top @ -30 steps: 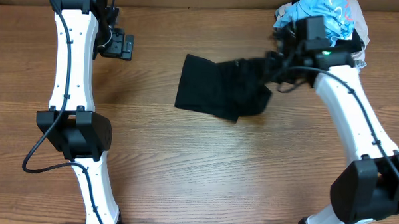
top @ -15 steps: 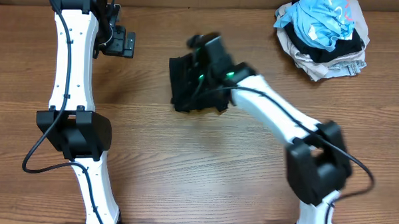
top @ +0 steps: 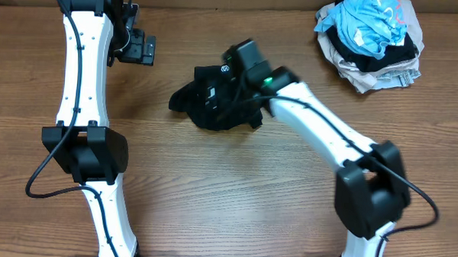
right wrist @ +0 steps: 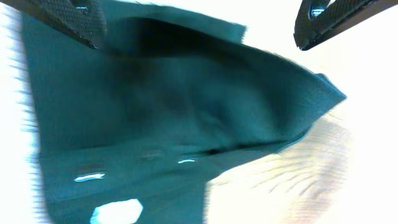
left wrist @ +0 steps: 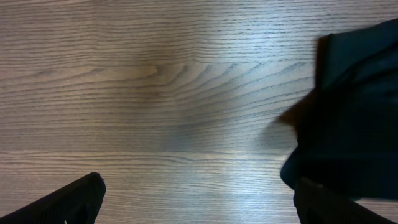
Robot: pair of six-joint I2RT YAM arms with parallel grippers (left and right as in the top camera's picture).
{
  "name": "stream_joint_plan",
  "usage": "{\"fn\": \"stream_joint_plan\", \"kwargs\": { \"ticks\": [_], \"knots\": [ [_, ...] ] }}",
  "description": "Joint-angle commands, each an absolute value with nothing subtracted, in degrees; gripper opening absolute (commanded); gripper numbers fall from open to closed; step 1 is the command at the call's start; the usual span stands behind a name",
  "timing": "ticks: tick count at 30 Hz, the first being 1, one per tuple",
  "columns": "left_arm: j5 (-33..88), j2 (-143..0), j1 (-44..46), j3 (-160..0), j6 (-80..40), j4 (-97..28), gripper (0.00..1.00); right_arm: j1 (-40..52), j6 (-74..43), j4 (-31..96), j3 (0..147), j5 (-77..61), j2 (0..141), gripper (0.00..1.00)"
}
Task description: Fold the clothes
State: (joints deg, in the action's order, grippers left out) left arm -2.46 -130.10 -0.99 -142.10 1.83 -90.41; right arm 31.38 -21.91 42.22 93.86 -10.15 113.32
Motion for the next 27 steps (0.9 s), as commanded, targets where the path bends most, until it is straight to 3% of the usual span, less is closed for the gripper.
{"fn": "stream_joint_plan", "kwargs": {
  "ticks": [1,7,10,14,16,27],
  "knots": [
    [-1.9,-129.3,-0.8,-141.8,1.7,-90.1,1.00,28.9,-21.1,45.5,95.0,-7.6,110.8,1.00],
    [-1.9,-129.4,-0.8,-141.8,1.7,-90.1,1.00,27.7,-21.9,48.0,91.3,-9.3,112.6,0.98],
    [-1.9,-129.4,-0.8,-141.8,1.7,-90.1,1.00,28.1,-24.9,47.0,89.1,-9.3,114.3,0.79],
    [-1.9,-129.4,-0.8,-141.8,1.7,-90.1,1.00,28.3,-27.2,46.0,87.3,-9.5,117.0,0.29],
    [-1.9,-129.4,-0.8,-141.8,1.7,-90.1,1.00,28.4,-28.4,45.0,86.1,-9.5,118.0,0.17],
    [-1.9,-129.4,-0.8,-141.8,1.7,-90.1,1.00,24.7,-35.9,37.7,83.8,4.1,121.8,0.18]
  ]
}}
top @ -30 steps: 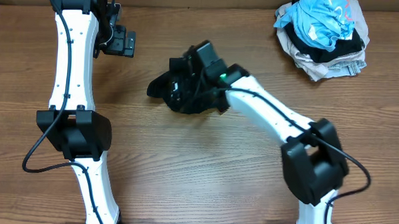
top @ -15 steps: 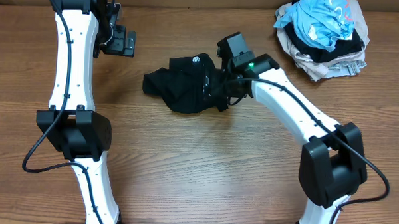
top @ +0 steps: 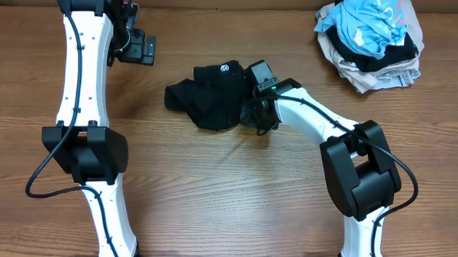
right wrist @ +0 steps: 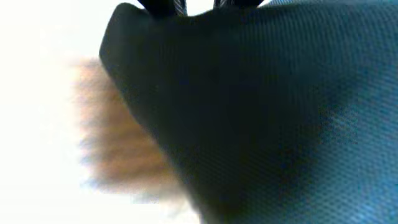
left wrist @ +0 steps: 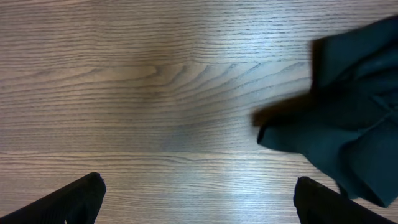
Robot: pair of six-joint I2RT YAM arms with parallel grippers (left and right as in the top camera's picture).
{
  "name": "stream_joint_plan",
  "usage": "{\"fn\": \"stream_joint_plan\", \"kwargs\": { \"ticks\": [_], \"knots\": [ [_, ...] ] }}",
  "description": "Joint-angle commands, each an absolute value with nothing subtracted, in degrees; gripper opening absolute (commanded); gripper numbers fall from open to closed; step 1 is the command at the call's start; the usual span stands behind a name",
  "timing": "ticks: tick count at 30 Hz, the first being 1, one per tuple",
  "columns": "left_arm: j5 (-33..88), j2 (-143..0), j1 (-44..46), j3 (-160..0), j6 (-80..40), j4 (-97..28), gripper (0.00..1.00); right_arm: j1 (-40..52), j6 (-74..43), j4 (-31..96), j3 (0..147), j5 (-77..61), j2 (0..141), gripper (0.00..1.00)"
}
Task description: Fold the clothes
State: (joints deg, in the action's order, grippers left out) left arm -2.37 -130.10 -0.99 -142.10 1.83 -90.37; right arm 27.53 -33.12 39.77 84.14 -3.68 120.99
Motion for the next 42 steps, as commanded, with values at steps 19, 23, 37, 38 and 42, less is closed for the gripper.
{"fn": "stream_joint_plan", "kwargs": {
  "ticks": [19,23,37,38,42],
  "knots": [
    [-1.9,-129.4,-0.8,-141.8,1.7,-89.8,1.00,17.5,-31.5,34.6,91.2,-27.1,116.7,0.69],
    [-1.9,-129.4,-0.8,-141.8,1.7,-89.6,1.00,22.6,-34.3,38.1,90.4,-26.3,117.7,0.82],
    [-1.9,-129.4,-0.8,-141.8,1.7,-89.4,1.00,29.1,-42.5,41.3,87.3,-12.2,121.5,0.76],
    [-1.9,-129.4,-0.8,-141.8,1.7,-89.4,1.00,28.8,-42.5,41.4,87.3,-10.7,121.7,0.74],
    [-1.9,-129.4,-0.8,-141.8,1.7,-89.4,1.00,27.3,-42.0,40.8,87.2,-5.7,123.6,0.65]
  ]
}}
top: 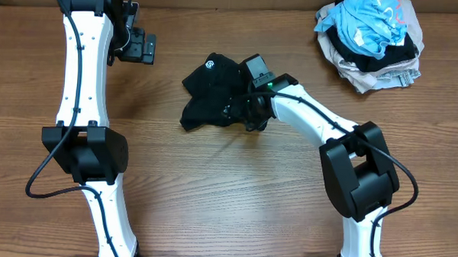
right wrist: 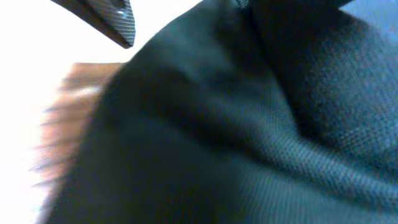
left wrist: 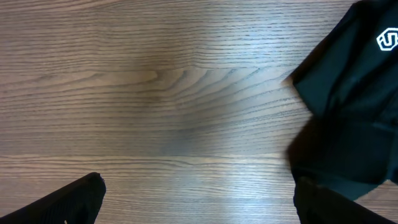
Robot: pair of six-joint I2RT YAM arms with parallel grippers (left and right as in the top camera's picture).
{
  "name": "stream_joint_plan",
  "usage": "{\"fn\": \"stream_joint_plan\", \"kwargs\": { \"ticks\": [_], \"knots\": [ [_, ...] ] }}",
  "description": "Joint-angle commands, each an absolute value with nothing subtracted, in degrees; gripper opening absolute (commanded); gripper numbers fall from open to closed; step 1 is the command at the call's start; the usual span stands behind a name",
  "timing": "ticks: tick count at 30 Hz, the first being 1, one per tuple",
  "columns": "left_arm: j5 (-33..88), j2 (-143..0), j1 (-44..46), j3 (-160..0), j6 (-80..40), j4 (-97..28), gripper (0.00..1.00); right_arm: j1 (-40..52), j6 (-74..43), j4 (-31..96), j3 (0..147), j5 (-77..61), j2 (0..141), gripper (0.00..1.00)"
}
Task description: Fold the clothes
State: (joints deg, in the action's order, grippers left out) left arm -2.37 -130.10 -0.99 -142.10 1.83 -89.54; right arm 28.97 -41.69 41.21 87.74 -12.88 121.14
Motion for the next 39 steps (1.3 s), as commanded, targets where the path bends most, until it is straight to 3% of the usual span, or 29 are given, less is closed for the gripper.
{"fn": "stream_joint_plan", "kwargs": {
  "ticks": [1,7,13,18,21,24,28,33,39],
  "knots": [
    [-1.9,-129.4,-0.8,-141.8,1.7,-89.4,1.00,26.9,-41.9,40.6,87.2,-4.7,124.4,0.62],
    [-1.9,-129.4,-0.8,-141.8,1.7,-89.5,1.00,23.3,-39.1,38.9,87.2,1.3,126.8,0.57],
    [-1.9,-129.4,-0.8,-141.8,1.7,-89.5,1.00,15.5,-35.5,41.3,88.9,4.6,126.8,0.61],
    [-1.9,-129.4,-0.8,-141.8,1.7,-89.5,1.00,9.0,-28.4,48.1,94.7,-10.7,125.9,0.77],
    [-1.9,-129.4,-0.8,-141.8,1.7,-89.5,1.00,7.7,-28.1,52.8,98.0,-22.0,124.6,0.81],
    [-1.9,-129.4,-0.8,-141.8,1.7,-89.6,1.00,8.5,-31.0,54.9,98.4,-29.1,122.7,0.84],
    [-1.9,-129.4,-0.8,-141.8,1.7,-90.0,1.00,12.6,-37.5,56.5,98.4,-28.0,122.1,0.88],
    [-1.9,-129.4,-0.8,-141.8,1.7,-90.1,1.00,19.8,-49.5,55.8,98.2,-16.0,122.3,1.00],
    [-1.8,-129.4,-0.8,-141.8,1.7,-90.1,1.00,27.2,-55.8,47.6,97.9,-6.0,123.1,1.00]
  ]
}}
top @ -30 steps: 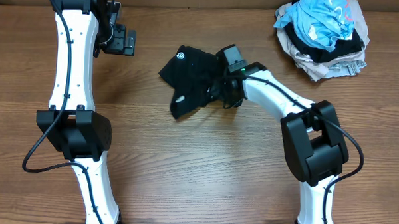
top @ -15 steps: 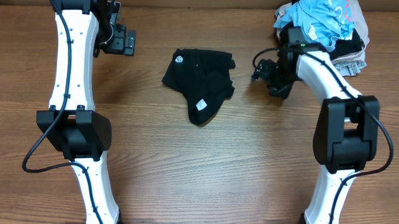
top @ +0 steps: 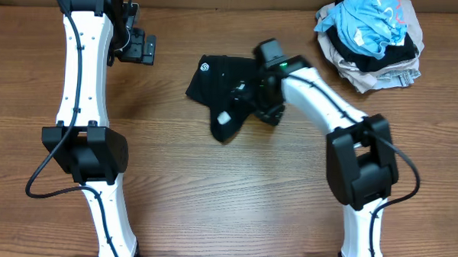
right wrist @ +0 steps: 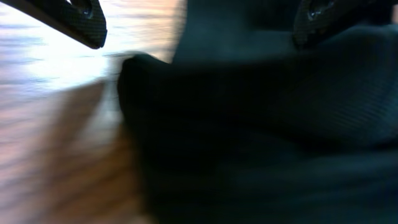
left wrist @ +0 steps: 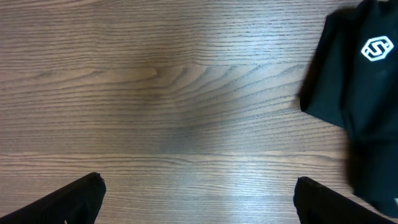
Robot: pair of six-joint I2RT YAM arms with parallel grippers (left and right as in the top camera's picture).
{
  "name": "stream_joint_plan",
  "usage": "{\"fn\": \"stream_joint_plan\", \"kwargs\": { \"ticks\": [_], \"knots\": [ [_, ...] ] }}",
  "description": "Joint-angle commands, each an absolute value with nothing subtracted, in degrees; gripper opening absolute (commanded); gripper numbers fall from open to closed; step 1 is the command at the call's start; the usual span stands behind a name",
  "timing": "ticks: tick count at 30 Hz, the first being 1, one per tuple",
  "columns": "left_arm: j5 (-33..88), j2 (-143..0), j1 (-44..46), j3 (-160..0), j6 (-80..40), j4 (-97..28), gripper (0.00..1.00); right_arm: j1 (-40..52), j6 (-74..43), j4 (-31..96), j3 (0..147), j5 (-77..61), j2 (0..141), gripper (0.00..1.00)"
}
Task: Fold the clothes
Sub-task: 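Place the folded bundle near the clothes pile with the right gripper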
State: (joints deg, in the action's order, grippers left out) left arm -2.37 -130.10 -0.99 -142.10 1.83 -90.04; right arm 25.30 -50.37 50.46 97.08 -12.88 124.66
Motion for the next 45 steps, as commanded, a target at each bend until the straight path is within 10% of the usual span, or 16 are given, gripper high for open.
{"fn": "stream_joint_plan", "kwargs": {
  "ticks": [1,17,29,45],
  "knots": [
    [-1.9,-129.4,-0.8,-141.8,1.7,-90.1,1.00,27.7,-55.8,46.0,97.8,-6.0,123.4,1.00],
    [-1.8,-129.4,-0.8,-141.8,1.7,-90.1,1.00,30.2,-57.0,38.5,97.3,-7.5,131.9,0.95],
    [-1.8,-129.4,-0.7,-141.8,1.6,-90.1,1.00,26.9,-42.1,42.9,96.4,-3.3,131.9,0.17],
    [-1.4,-129.9,-0.7,-141.8,1.1,-89.8,1.00,9.1,-17.5,54.0,100.9,-22.0,128.9,0.04]
  ]
}}
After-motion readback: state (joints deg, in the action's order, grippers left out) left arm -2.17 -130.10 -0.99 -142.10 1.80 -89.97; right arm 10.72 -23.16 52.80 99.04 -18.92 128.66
